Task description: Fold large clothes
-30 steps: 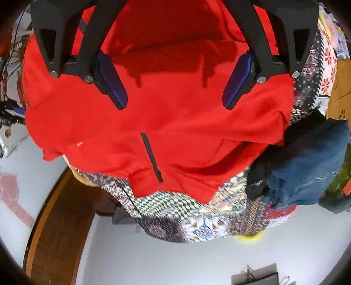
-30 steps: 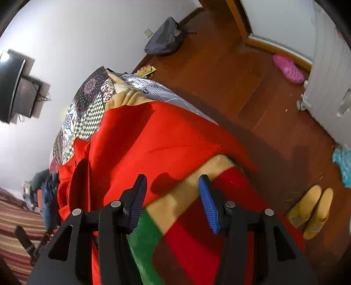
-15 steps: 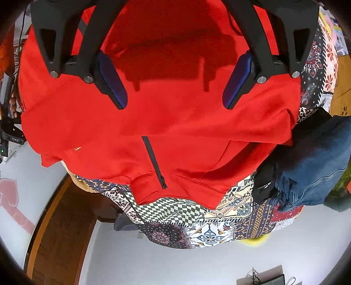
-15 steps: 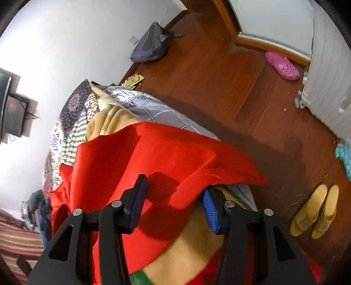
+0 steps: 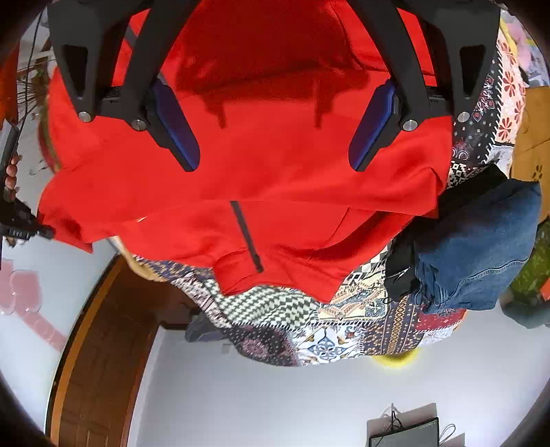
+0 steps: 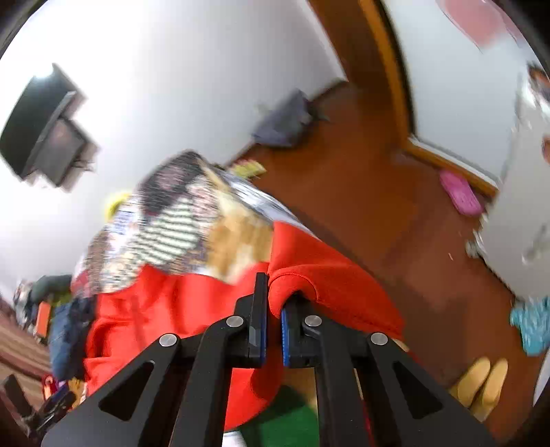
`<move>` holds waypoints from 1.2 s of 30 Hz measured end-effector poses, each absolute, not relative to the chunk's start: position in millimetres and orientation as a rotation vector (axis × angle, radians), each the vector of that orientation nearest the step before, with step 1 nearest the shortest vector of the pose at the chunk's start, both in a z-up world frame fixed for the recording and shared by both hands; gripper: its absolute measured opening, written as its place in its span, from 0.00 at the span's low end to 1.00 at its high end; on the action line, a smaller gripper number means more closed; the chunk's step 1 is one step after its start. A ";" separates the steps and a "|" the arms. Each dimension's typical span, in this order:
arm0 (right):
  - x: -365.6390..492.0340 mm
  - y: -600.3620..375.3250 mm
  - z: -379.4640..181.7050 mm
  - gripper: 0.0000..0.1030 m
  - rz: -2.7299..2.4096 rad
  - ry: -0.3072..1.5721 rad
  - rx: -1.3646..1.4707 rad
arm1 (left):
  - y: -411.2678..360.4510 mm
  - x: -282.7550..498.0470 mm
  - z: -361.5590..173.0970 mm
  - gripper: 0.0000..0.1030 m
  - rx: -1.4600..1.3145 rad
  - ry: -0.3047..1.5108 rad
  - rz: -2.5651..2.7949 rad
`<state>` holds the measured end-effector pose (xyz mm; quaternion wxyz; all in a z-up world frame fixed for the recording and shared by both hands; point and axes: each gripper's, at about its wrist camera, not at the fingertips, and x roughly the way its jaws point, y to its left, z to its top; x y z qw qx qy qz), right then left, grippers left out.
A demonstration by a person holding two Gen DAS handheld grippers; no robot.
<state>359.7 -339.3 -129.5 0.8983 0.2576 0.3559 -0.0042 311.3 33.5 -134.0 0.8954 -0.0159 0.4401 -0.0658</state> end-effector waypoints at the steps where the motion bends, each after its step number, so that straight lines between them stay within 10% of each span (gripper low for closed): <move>1: 357.4 -332.3 -120.5 0.05 0.010 0.717 0.519 | 34.9 308.3 -130.7 0.86 -0.039 0.903 -0.141; 10: 334.0 -233.9 -60.6 0.05 0.248 0.623 0.321 | 48.0 286.7 -114.5 0.86 -0.062 0.850 -0.158; 23: 338.0 -138.6 -168.5 0.10 0.287 0.958 0.110 | 72.5 258.1 -129.5 0.86 -0.057 0.876 -0.135; 28: 320.1 -135.7 -161.7 0.37 0.341 1.012 0.037 | 74.1 260.1 -139.9 0.86 -0.071 0.905 -0.128; 36: 306.3 -174.7 -125.1 0.41 0.349 0.890 0.145 | 54.7 272.7 -145.3 0.86 -0.058 0.923 -0.147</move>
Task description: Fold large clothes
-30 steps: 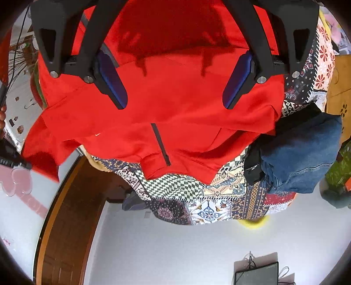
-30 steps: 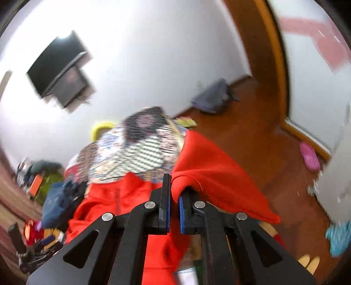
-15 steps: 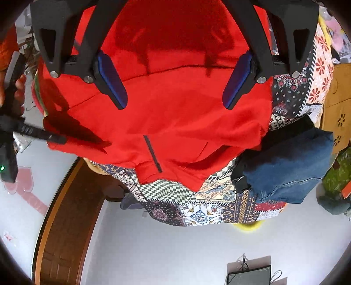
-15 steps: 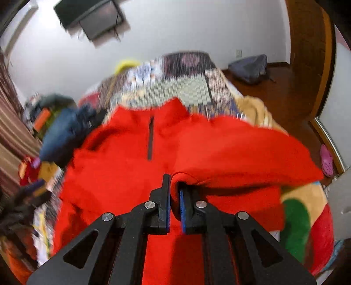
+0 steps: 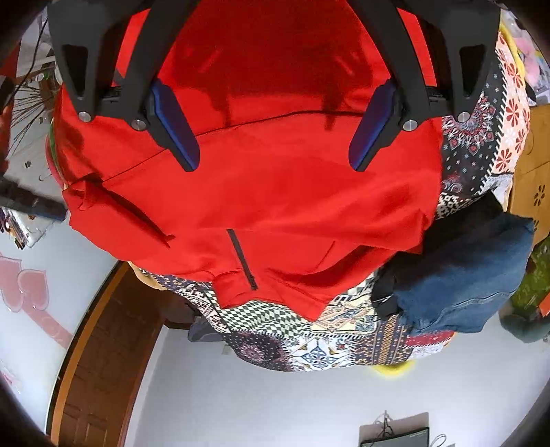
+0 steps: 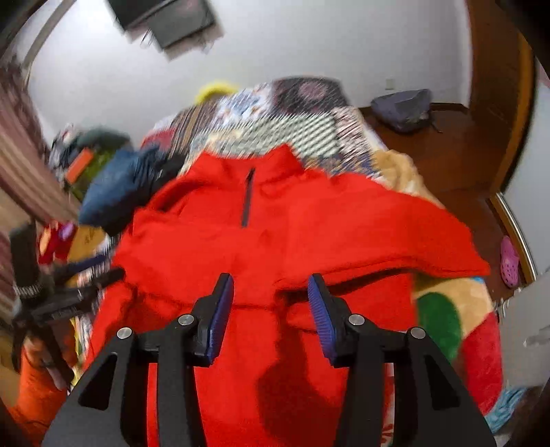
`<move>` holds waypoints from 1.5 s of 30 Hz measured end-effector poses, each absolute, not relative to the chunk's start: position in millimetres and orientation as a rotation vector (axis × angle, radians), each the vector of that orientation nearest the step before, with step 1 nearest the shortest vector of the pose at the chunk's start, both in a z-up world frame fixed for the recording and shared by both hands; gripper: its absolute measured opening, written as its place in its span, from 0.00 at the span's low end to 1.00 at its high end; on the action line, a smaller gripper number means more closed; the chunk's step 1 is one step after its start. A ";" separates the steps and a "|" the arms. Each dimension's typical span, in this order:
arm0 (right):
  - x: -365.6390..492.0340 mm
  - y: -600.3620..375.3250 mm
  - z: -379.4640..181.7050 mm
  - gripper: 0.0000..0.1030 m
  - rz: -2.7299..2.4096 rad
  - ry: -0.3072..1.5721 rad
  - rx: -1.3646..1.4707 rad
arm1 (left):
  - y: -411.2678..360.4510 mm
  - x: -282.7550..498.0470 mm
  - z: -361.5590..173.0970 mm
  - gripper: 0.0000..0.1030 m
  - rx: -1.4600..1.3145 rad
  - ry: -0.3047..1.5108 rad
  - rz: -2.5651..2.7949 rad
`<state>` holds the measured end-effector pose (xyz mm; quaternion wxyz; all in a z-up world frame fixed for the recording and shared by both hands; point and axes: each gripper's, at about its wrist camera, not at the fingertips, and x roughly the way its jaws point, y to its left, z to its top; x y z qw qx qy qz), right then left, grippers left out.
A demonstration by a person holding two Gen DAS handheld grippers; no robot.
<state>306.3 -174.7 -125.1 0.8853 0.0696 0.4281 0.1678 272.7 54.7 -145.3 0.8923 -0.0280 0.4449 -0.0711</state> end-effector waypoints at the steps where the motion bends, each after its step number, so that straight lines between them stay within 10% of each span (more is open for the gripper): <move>1: 307.4 -184.5 -122.4 0.41 0.333 0.877 0.180 | 50.9 274.1 -145.6 0.86 -0.054 0.924 -0.152; 32: 388.8 -317.4 -231.5 0.42 0.034 0.965 0.807 | 15.4 315.5 -189.9 0.86 -0.035 1.039 -0.166; 37: 390.3 -311.6 -220.9 0.09 0.007 0.953 0.723 | 20.8 313.3 -187.4 0.86 -0.041 1.027 -0.156; 45: 380.5 -281.0 -145.2 0.07 0.040 0.791 0.529 | 35.2 299.9 -172.1 0.86 -0.051 0.976 -0.147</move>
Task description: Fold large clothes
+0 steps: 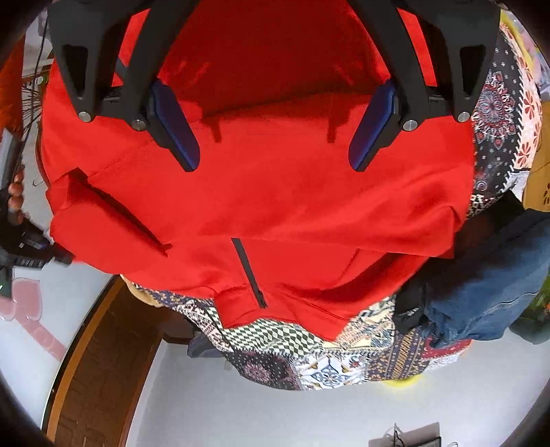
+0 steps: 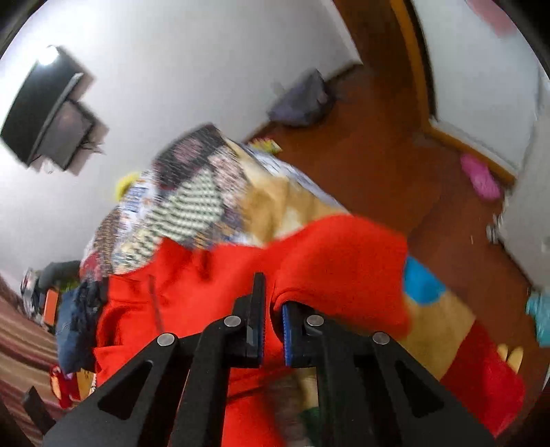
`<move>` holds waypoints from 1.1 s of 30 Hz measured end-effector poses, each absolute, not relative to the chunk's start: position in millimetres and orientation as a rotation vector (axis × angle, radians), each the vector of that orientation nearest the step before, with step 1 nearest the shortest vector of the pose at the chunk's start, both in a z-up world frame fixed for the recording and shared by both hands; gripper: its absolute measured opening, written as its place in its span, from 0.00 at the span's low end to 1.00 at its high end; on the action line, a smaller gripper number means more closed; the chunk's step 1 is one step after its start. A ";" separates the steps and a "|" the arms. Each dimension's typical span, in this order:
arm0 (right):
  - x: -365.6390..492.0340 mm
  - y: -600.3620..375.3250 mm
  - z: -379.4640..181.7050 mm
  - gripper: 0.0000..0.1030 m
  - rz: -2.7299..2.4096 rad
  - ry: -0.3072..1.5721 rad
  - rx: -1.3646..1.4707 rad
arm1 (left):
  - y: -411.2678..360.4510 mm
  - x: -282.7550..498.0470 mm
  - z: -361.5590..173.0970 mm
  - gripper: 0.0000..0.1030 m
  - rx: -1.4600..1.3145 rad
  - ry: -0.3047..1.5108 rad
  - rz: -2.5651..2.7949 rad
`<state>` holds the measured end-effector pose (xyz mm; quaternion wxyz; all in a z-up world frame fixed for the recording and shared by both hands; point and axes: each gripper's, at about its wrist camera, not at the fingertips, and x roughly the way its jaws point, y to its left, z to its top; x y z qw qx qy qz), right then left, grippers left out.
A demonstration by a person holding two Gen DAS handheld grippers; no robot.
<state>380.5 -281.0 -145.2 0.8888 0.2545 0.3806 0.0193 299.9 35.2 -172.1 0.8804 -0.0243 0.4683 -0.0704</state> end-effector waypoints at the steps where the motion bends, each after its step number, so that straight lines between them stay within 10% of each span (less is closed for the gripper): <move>1: 378.6 -272.4 -129.6 0.07 0.056 0.757 0.496 | 38.5 297.9 -169.9 0.86 -0.053 0.969 -0.145; 13: 366.2 -113.7 -51.1 0.06 0.378 0.654 0.191 | 92.4 252.0 -140.0 0.86 -0.085 0.854 -0.088; 33: 322.5 49.1 -195.5 0.06 0.691 1.084 -0.175 | 185.6 183.0 -180.7 0.86 -0.203 0.948 0.093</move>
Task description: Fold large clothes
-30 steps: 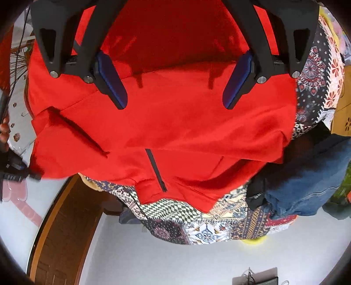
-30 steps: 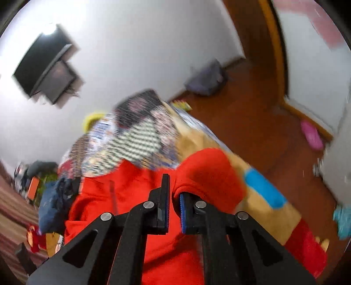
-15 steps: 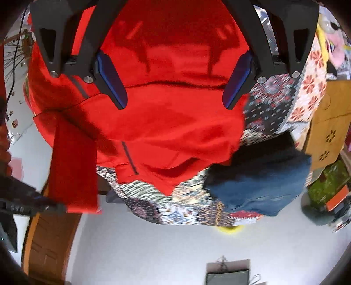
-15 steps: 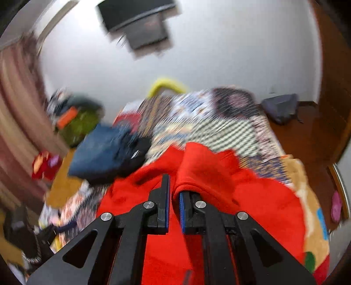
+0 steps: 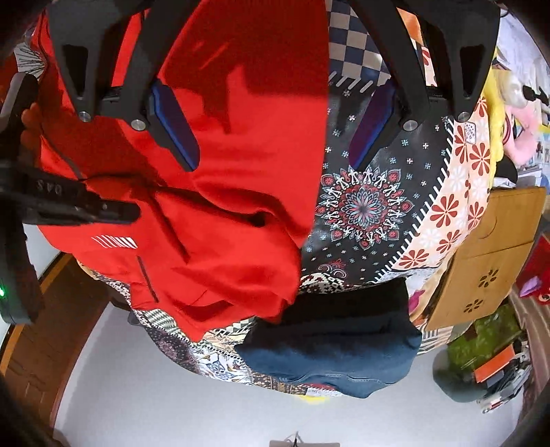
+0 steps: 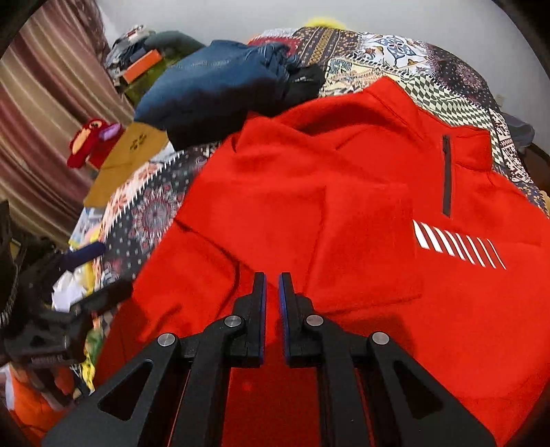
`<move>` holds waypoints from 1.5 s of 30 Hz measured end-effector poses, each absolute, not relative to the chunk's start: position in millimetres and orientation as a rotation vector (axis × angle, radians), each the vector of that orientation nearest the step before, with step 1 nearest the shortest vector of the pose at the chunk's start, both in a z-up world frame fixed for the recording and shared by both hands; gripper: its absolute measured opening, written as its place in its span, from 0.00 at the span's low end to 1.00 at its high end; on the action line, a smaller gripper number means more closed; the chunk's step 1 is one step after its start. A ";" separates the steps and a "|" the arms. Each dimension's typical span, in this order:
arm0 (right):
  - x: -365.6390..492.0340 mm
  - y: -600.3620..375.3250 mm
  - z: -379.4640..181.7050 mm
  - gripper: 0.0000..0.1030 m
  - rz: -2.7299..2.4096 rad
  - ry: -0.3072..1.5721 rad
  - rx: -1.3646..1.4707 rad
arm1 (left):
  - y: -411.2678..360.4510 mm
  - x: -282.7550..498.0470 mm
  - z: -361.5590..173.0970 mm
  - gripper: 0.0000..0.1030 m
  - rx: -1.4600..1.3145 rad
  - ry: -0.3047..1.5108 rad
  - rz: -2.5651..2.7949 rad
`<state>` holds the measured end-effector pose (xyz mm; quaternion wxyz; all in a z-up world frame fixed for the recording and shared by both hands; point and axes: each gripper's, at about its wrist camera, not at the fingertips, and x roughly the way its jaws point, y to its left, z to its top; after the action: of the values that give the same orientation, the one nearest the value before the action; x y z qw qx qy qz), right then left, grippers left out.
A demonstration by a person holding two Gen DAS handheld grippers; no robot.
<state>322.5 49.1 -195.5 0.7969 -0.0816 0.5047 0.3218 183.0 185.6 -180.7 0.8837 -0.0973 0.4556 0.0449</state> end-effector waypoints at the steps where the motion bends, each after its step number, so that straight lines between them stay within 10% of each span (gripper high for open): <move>1: 321.9 43.8 -191.7 0.06 0.695 1.085 -0.184 | 184.1 184.3 -180.3 0.86 -0.202 0.949 0.093; 4: 321.4 29.1 -181.1 0.10 0.681 1.070 -0.182 | 175.9 190.4 -177.2 0.86 -0.191 0.948 0.084; 9: 324.8 -23.3 -151.3 0.44 0.578 0.963 -0.108 | 144.6 211.8 -171.6 0.86 -0.128 0.948 0.033; 33: 345.8 -211.7 -164.3 0.47 0.108 0.936 0.028 | -8.6 332.2 -238.6 0.81 0.273 1.161 -0.215; 35: 345.0 -214.9 -170.3 0.47 0.104 0.952 0.040 | -7.4 339.8 -242.0 0.76 0.255 1.172 -0.212; 40: 342.7 -218.8 -177.3 0.47 0.116 0.972 0.069 | 3.3 348.1 -241.6 0.22 0.213 1.161 -0.172; 45: 343.7 -224.3 -164.2 0.48 0.115 0.945 0.079 | 33.8 346.5 -218.8 0.11 0.097 1.110 -0.148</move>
<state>343.7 -224.3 -164.2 0.8880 0.0378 0.4549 0.0555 346.5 33.8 -218.8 0.8462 0.0462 0.5262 -0.0701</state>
